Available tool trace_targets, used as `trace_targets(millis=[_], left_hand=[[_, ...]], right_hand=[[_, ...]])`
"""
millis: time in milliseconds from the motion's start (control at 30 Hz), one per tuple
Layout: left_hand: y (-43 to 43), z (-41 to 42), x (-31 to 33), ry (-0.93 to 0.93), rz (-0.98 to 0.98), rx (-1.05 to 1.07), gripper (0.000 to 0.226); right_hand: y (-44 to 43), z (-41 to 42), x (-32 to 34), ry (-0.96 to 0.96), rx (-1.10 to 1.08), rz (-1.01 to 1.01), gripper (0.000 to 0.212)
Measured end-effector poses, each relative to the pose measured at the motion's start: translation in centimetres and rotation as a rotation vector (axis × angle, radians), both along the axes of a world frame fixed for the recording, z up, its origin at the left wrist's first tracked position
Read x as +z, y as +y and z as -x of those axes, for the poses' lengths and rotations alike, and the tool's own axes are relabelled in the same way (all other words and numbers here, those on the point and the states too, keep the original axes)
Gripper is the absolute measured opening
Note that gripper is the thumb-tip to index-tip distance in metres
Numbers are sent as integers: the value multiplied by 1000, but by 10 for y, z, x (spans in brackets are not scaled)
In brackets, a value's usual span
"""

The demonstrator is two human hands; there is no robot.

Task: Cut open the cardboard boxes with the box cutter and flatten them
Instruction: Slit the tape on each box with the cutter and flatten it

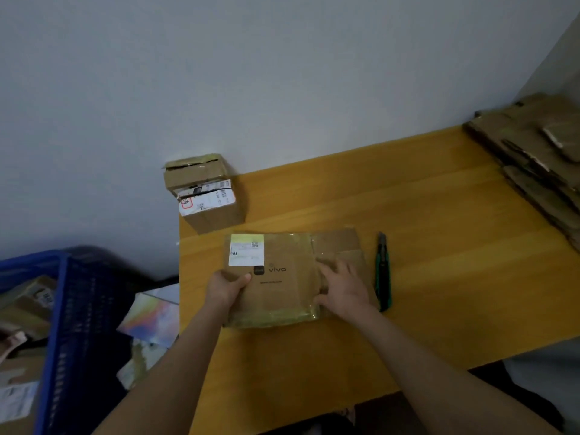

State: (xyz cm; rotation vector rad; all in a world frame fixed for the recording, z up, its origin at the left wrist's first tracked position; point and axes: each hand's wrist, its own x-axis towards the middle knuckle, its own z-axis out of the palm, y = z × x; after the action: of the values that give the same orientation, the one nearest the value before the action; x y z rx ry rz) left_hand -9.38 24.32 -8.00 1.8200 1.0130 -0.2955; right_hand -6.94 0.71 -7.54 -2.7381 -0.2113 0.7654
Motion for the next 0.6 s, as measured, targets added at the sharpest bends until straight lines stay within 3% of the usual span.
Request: trace_targets(millis=[233,300,400,500,600], left_hand=[[8,25,0,29,-306,-28,72],[5,23,0,70,-507,-182,75],[-7,13,-9,-12,-769,-549,72],[-13,-6,-24,-19,-830,-862,66],[-11,-18,-46,48,-865,-1002,72]], right_hand=[[16,8,-14,-28,156,7,71],[27,4,-20,-104,164,4,72],[36,-12,-28,-171,177,39,71],[38,-31,-38,-198,208,84,70],[43,-45,-52,-174,267,109,68]])
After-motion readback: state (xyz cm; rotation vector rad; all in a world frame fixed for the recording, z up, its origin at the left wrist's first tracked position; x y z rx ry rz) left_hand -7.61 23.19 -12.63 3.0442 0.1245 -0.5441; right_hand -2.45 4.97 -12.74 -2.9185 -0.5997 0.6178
